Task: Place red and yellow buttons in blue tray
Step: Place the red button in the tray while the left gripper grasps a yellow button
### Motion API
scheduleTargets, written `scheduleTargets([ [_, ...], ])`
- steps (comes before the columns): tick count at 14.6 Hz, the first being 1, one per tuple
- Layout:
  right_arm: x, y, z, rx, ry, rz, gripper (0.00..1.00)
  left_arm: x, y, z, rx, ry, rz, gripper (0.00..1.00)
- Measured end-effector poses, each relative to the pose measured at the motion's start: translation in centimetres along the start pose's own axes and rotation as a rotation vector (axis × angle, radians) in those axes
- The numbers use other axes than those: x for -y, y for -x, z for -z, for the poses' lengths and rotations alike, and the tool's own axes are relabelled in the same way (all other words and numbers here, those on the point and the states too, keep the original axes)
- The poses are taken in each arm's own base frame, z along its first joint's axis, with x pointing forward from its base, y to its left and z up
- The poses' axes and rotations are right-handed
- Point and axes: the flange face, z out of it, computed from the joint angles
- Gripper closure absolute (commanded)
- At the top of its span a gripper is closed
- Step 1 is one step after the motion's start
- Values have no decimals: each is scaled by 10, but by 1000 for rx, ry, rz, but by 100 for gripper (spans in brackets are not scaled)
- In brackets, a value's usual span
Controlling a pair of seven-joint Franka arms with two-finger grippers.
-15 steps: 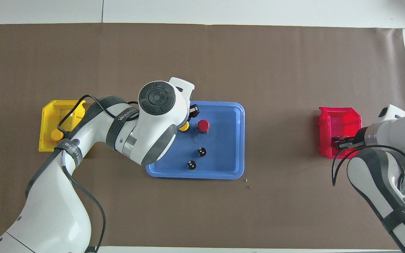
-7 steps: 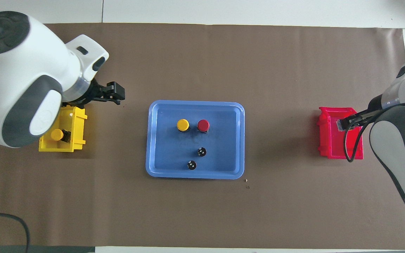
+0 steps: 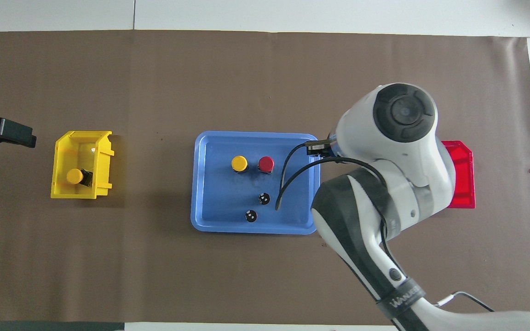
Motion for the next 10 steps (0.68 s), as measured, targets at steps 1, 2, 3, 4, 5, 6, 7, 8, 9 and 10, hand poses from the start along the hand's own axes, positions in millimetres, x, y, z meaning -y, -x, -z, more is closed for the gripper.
scheduleTargets([
  [1, 13, 1, -19, 2, -1, -9, 70, -2, 2, -27, -9, -1, -1, 24],
  [2, 17, 0, -34, 5, 0, -15, 70, -4, 5, -51, -7, 0, -3, 27],
  [3, 14, -4, -44, 7, 3, -21, 70, -6, 8, -71, -2, 1, -5, 27],
  [4, 10, -7, -50, 8, 6, -30, 70, -7, 12, -88, 0, 1, -6, 28],
  [5, 5, -10, -54, 9, 8, -37, 68, -7, 15, -103, -2, 1, -6, 28],
  [6, 3, -11, -55, 4, 6, -42, 68, -8, 19, -117, -4, 1, -6, 28],
  [7, 2, -12, -56, -1, 3, -44, 67, -8, 24, -130, 0, 2, -4, 28],
  [8, 1, -12, -58, -4, 2, -45, 54, -7, 29, -142, 3, 2, -1, 28],
  [9, 0, -12, -61, -3, 3, -46, 32, -4, 34, -153, 6, 3, 5, 28],
  [10, 0, -12, -63, -1, 4, -47, 4, -1, 38, -160, 10, 3, 13, 28],
])
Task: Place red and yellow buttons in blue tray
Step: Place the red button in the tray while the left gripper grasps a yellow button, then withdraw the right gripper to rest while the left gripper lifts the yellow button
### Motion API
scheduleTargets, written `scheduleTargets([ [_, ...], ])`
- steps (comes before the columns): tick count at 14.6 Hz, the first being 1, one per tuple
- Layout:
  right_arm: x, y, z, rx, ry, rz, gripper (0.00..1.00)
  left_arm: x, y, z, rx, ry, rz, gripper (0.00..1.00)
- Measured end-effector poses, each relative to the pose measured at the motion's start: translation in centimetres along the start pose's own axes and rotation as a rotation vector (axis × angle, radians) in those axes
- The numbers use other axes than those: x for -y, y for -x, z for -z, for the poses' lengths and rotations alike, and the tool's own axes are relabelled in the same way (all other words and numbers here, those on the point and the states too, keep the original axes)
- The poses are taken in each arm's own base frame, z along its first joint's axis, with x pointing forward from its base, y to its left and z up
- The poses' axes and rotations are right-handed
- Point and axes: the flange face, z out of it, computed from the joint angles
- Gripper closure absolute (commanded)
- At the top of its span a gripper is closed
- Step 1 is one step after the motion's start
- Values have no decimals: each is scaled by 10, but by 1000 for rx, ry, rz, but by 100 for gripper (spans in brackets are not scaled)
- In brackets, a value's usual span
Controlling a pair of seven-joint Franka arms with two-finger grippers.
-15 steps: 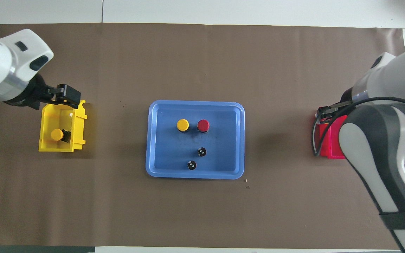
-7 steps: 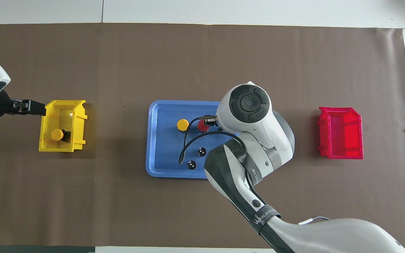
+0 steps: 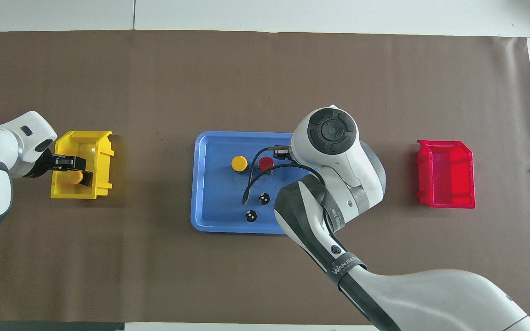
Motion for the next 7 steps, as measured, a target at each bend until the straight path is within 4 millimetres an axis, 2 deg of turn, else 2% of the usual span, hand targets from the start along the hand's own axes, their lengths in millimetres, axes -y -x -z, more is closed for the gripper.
scheduleTargets([
  [1, -1, 0, -1, 2, 1, -1, 0, 2, 3, -5, 5, 1, 5, 28],
  [4, -6, -2, 2, 22, 15, -10, 0, 4, 7, -12, 18, 2, 10, 28],
  [5, -12, -7, 13, 33, 24, -21, 0, 4, 8, -13, 21, 2, 12, 29],
  [6, -22, -14, 34, 44, 33, -40, 0, 3, 9, -14, 23, 2, 14, 29],
  [7, -38, -23, 64, 57, 43, -68, 0, 2, 9, -16, 22, 2, 14, 29],
])
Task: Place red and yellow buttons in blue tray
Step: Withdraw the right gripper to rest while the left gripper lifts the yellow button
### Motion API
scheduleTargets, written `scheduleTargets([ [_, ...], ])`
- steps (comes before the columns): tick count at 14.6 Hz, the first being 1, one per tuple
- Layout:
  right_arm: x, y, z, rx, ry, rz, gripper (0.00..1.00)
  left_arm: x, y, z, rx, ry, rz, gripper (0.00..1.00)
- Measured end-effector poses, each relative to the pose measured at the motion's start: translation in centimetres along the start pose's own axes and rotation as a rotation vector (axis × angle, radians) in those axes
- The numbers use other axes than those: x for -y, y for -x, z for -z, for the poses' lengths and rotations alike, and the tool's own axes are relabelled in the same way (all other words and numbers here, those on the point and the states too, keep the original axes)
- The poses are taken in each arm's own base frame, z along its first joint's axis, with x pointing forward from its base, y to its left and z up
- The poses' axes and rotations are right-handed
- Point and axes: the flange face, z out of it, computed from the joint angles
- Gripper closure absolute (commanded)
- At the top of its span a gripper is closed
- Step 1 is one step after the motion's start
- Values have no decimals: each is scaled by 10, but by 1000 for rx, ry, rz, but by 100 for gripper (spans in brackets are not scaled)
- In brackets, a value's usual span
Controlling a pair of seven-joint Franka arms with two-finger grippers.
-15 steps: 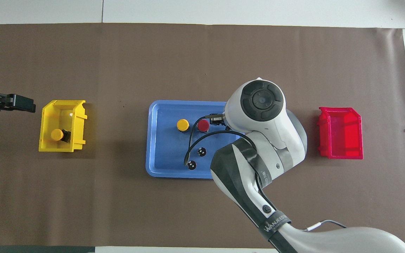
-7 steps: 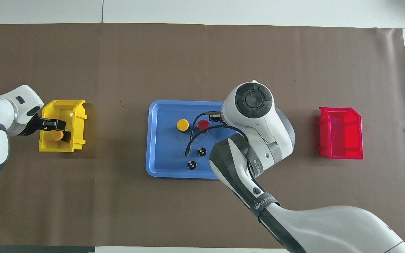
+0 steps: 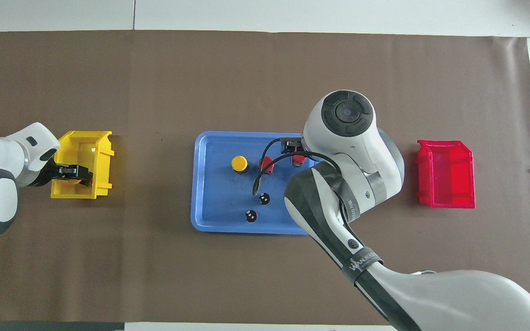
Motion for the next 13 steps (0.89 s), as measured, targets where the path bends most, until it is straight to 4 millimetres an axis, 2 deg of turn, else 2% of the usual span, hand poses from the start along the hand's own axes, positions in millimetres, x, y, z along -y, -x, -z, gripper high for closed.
scheduleTargets([
  [1, -23, -8, 34, 13, 9, -29, 0, -1, 1, -2, -2, 0, 2, 37],
  [2, -53, -14, 70, 28, 17, -42, 0, -2, 2, -5, -1, 0, 6, 90],
  [3, -87, -18, 104, 41, 20, -35, 0, -3, 3, -8, 2, 0, 7, 99],
  [5, -157, -22, 154, 49, 15, -19, 0, -4, 3, -10, -2, 0, 15, 99],
  [7, -217, -17, 186, 54, 9, 2, 0, -3, -6, -1, -26, -2, 16, 99],
  [8, -242, -12, 198, 69, 7, 18, 0, -2, -16, 12, -39, -3, 15, 99],
  [9, -263, -7, 207, 85, 9, 34, 0, -3, -29, 33, -34, -3, 13, 99],
  [11, -290, -2, 216, 95, 7, 56, 0, -16, -59, 94, 1, 0, 10, 99],
  [12, -296, -2, 215, 98, 6, 68, 0, -35, -72, 118, 1, 0, 42, 99],
  [13, -296, -2, 215, 102, 7, 82, 0, -65, -81, 130, -8, 1, 87, 99],
])
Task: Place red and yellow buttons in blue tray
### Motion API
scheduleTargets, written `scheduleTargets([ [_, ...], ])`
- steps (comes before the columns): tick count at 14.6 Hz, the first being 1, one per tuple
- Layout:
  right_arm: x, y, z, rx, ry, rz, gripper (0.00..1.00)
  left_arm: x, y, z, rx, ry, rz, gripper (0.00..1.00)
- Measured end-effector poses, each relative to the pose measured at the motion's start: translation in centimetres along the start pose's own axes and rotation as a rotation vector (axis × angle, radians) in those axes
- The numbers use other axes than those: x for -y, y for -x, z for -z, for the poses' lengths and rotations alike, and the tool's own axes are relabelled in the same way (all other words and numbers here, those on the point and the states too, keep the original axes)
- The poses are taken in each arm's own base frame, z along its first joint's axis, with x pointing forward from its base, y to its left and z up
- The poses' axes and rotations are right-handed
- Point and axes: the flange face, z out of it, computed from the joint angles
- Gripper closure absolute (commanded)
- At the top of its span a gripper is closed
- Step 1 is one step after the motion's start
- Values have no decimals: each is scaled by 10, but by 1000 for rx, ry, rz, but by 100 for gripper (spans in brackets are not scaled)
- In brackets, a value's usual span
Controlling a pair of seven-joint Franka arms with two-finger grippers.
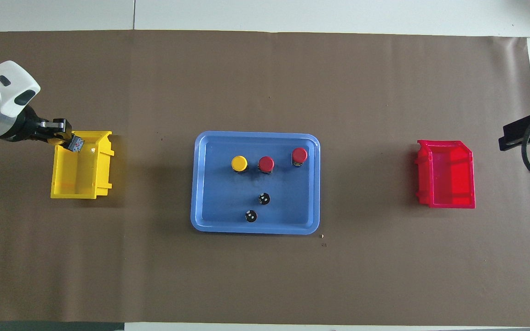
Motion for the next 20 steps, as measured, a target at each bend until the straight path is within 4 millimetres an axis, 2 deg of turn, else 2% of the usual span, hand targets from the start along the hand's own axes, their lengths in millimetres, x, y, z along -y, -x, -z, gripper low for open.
scheduleTargets([
  [1, 6, 1, 0, 5, 5, 16, 0, -39, 0, -2, -3, 1, 41, 99],
  [2, 15, 3, 0, 17, 13, 33, 0, -86, 7, -14, 1, 1, 79, 99],
  [4, 26, 7, 0, 32, 20, 53, 0, -167, 32, -40, -20, 12, 134, 99],
  [5, 29, 8, 1, 33, 21, 59, 0, -199, 46, -53, -26, 17, 146, 99],
  [7, 31, 8, 1, 33, 23, 62, 0, -236, 68, -76, -36, 27, 147, 99],
  [9, 28, 8, 0, 35, 22, 57, 0, -249, 81, -104, -52, 41, 150, 98],
  [11, 28, 8, -1, 38, 22, 57, 0, -248, 85, -124, -54, 43, 161, 96],
  [12, 28, 8, -2, 38, 23, 58, 0, -246, 86, -130, -52, 43, 177, 84],
  [13, 29, 8, -2, 38, 23, 60, 0, -247, 86, -134, -53, 44, 194, 31],
  [14, 29, 8, -2, 38, 23, 62, 0, -249, 86, -138, -55, 47, 202, 0],
  [17, 29, 8, -1, 37, 23, 62, 0, -252, 86, -137, -49, 42, 205, 0],
  [18, 29, 8, -1, 37, 23, 62, 0, -252, 83, -127, -33, 26, 201, 0],
  [19, 29, 8, -1, 37, 23, 62, 0, -251, 77, -108, -13, 7, 187, 0],
  [20, 29, 8, -1, 37, 23, 62, 0, -248, 69, -81, 5, -10, 171, 0],
])
